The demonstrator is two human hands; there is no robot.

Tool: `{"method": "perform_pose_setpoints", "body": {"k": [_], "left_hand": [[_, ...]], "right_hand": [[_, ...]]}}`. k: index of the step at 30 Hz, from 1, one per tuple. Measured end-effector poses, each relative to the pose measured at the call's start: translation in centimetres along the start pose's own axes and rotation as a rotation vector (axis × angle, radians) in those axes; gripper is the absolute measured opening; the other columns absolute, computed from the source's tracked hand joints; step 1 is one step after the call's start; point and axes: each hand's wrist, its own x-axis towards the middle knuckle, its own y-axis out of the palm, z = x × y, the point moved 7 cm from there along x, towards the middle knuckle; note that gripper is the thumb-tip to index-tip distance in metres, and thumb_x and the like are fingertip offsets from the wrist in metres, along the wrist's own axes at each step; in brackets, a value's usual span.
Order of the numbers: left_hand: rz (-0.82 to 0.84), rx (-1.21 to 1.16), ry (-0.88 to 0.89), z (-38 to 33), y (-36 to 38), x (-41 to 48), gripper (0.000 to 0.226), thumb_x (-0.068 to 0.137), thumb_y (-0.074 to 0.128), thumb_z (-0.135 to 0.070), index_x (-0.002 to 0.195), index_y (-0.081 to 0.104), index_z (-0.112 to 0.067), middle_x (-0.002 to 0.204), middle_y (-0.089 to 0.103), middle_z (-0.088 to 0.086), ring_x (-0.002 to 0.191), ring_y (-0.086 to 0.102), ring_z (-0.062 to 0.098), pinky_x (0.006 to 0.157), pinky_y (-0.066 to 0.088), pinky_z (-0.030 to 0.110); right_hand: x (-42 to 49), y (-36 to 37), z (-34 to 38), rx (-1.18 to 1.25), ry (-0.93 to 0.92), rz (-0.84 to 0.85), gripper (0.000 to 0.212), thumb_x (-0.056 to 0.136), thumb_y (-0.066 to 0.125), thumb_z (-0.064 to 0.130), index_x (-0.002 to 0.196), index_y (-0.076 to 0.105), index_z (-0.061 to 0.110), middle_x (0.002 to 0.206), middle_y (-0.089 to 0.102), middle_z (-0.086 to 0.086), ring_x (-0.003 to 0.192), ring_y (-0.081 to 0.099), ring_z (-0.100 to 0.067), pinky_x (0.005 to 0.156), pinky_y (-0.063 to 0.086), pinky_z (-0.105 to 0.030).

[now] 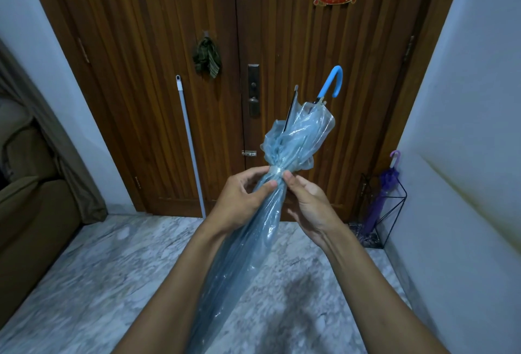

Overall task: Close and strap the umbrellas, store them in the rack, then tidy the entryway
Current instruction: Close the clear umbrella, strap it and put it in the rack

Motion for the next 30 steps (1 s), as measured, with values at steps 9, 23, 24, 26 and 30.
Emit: {"method": "perform_pose_setpoints", "body": {"k": [9, 23, 24, 26, 30], "left_hand": [[0.023, -0.052, -0.002, 0.7, 0.6, 0.6, 0.035, 0.091, 0.065, -0.018, 0.126, 0.064, -0.016, 0.12, 0.07, -0.006, 0.111, 0.065, 0.005, 0.094, 0.053, 0.026], [0.081, -0.251, -0.117, 1.8, 2.9, 12.6, 0.016, 0.086, 0.071, -0.028, 0.1, 0.066, -0.021, 0.112, 0.07, 0.01, 0.1, 0.069, 0.021, 0.087, 0.057, 0.047], [0.117, -0.24, -0.096, 1.5, 3.1, 14.1, 0.027, 0.082, 0.075, -0.031, 0.105, 0.063, -0.022, 0.114, 0.069, 0.008, 0.105, 0.068, 0.021, 0.086, 0.058, 0.044], [0.222, -0.211, -0.059, 0.8, 3.7, 17.0, 0.062, 0.069, 0.082, -0.044, 0.123, 0.056, -0.027, 0.123, 0.066, -0.001, 0.115, 0.064, 0.016, 0.091, 0.056, 0.042], [0.485, -0.282, -0.05, -0.1, 6.8, 21.3, 0.082, 0.063, 0.084, -0.041, 0.136, 0.049, -0.027, 0.133, 0.061, -0.002, 0.123, 0.058, 0.014, 0.101, 0.05, 0.044]], "right_hand": [[0.6, -1.0, 0.6, -0.109, -0.14, -0.1, 0.04, 0.085, 0.071, 0.03, 0.117, 0.066, 0.006, 0.11, 0.075, -0.01, 0.106, 0.071, -0.024, 0.091, 0.054, -0.034], [4.9, -4.4, 5.5, -0.595, -0.301, -0.225, 0.049, 0.093, 0.067, 0.024, 0.14, 0.053, 0.021, 0.129, 0.066, 0.008, 0.121, 0.061, -0.009, 0.107, 0.047, -0.039], [5.4, -5.0, 6.0, -0.619, -0.295, -0.243, 0.049, 0.092, 0.068, 0.026, 0.139, 0.053, 0.025, 0.13, 0.065, 0.011, 0.122, 0.06, -0.005, 0.108, 0.046, -0.039], [6.3, -6.3, 7.3, -0.639, -0.28, -0.28, 0.043, 0.092, 0.068, 0.025, 0.131, 0.055, 0.036, 0.125, 0.062, 0.021, 0.116, 0.057, 0.01, 0.107, 0.044, -0.026], [8.0, -9.5, 9.2, -0.622, -0.258, -0.282, 0.045, 0.09, 0.069, 0.019, 0.126, 0.049, 0.037, 0.126, 0.066, 0.009, 0.117, 0.062, -0.002, 0.101, 0.048, -0.023]]}}
